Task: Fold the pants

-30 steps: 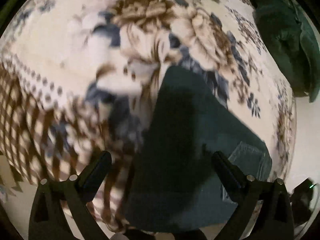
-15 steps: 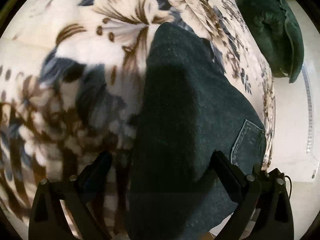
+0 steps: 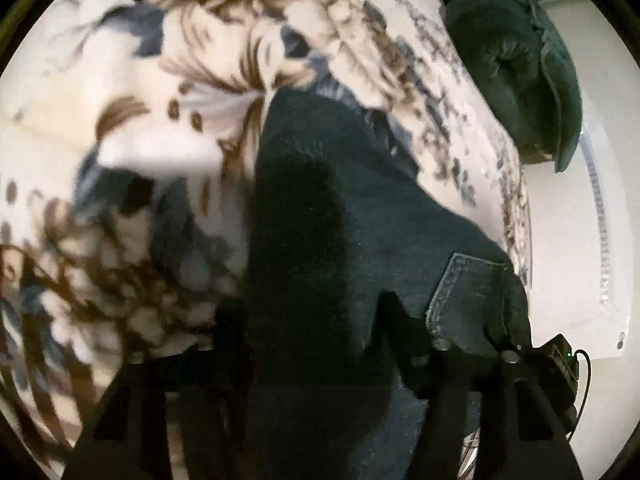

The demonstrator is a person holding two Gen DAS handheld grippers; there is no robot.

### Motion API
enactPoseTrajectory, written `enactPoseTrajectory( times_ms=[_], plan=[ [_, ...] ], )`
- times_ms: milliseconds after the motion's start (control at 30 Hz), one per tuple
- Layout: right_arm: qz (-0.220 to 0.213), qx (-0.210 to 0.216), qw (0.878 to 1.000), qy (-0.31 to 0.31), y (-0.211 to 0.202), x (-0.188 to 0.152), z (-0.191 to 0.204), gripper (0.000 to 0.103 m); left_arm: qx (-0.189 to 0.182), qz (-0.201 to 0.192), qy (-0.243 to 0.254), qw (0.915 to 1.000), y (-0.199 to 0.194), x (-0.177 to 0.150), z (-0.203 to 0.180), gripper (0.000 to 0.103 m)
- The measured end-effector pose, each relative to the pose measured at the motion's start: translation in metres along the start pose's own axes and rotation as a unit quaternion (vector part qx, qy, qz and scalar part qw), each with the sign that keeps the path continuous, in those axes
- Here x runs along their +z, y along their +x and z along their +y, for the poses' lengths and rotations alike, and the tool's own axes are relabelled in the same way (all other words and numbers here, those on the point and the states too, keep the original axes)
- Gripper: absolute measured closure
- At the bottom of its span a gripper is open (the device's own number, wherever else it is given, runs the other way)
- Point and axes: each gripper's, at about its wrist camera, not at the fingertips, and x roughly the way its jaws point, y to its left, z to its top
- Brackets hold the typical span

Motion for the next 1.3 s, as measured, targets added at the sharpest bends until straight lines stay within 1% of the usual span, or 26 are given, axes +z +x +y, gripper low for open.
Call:
enactPoseTrajectory(
  times_ms=[67,167,300,400,500,600,633,733,800,833,867,900,933,967,1000,1033,1067,1100,1133,1233,1300],
  plan=[
    [-0.01,-0.004,1.0,-0.011,-0.003,-0.007,0.012,0.052,-0.024,-0.007,-0.018,0.9995,-0.01,0.0,0.009,0.064],
    [-0.014,-0.01,1.0,-0.024,-0.006,-0.016,0.03,0.054,-0.039,-0.012,-0.026,0.9988,-0.024,0.001,0.012,0.07],
    [-0.016,-0.011,0.999,-0.041,-0.012,-0.028,0.057,0.055,-0.052,-0.019,-0.028,0.9981,-0.046,0.007,0.005,0.073],
    [-0.014,-0.004,0.998,-0.057,-0.018,-0.036,0.084,0.055,-0.059,-0.039,-0.017,0.9974,-0.075,0.021,-0.008,0.073],
    [-0.01,0.011,0.997,-0.074,-0.021,-0.041,0.117,0.055,-0.06,-0.064,-0.012,0.9961,-0.112,0.044,-0.022,0.074],
    [-0.006,0.031,0.995,-0.091,-0.016,-0.04,0.164,0.055,-0.057,-0.09,-0.007,0.9943,-0.146,0.077,-0.034,0.074],
    [-0.006,0.037,0.995,-0.095,-0.02,-0.031,0.176,0.055,-0.053,-0.102,-0.005,0.9933,-0.16,0.096,-0.039,0.074],
    [-0.002,0.062,0.991,-0.116,-0.001,-0.022,0.235,0.055,-0.048,-0.13,-0.001,0.9903,-0.188,0.147,-0.05,0.074],
    [0.0,0.082,0.989,-0.124,0.015,-0.012,0.273,0.055,-0.047,-0.149,-0.001,0.9877,-0.206,0.193,-0.056,0.074],
    [0.0,0.091,0.988,-0.127,0.026,-0.005,0.296,0.055,-0.047,-0.16,0.0,0.986,-0.215,0.225,-0.06,0.074],
    [-0.001,0.101,0.986,-0.13,0.039,0.003,0.319,0.055,-0.044,-0.166,0.003,0.9852,-0.221,0.245,-0.061,0.074],
    [-0.002,0.11,0.985,-0.131,0.053,0.012,0.342,0.055,-0.041,-0.173,0.006,0.9841,-0.226,0.269,-0.061,0.074],
    [-0.002,0.117,0.984,-0.132,0.061,0.021,0.355,0.055,-0.038,-0.181,0.009,0.9828,-0.23,0.296,-0.061,0.074],
    [-0.002,0.126,0.983,-0.132,0.081,0.038,0.382,0.055,-0.034,-0.187,0.015,0.9817,-0.233,0.325,-0.061,0.074],
    [-0.002,0.134,0.982,-0.133,0.101,0.051,0.406,0.055,-0.029,-0.193,0.016,0.9806,-0.236,0.354,-0.059,0.074],
    [-0.002,0.14,0.981,-0.132,0.113,0.071,0.425,0.055,-0.029,-0.196,0.018,0.9799,-0.239,0.372,-0.057,0.074],
    [0.0,0.143,0.981,-0.134,0.131,0.087,0.446,0.055,-0.026,-0.2,0.021,0.9792,-0.239,0.399,-0.053,0.074],
    [0.0,0.146,0.98,-0.137,0.149,0.098,0.465,0.055,-0.023,-0.203,0.022,0.9787,-0.238,0.42,-0.05,0.074],
    [0.002,0.148,0.979,-0.141,0.165,0.108,0.481,0.055,-0.022,-0.205,0.023,0.9783,-0.235,0.45,-0.044,0.073],
    [0.002,0.145,0.977,-0.157,0.214,0.144,0.53,0.055,-0.008,-0.202,0.028,0.9789,-0.221,0.498,-0.03,0.073],
    [-0.001,0.134,0.977,-0.167,0.253,0.167,0.562,0.055,0.0,-0.194,0.025,0.9806,-0.207,0.53,-0.015,0.073]
  ],
)
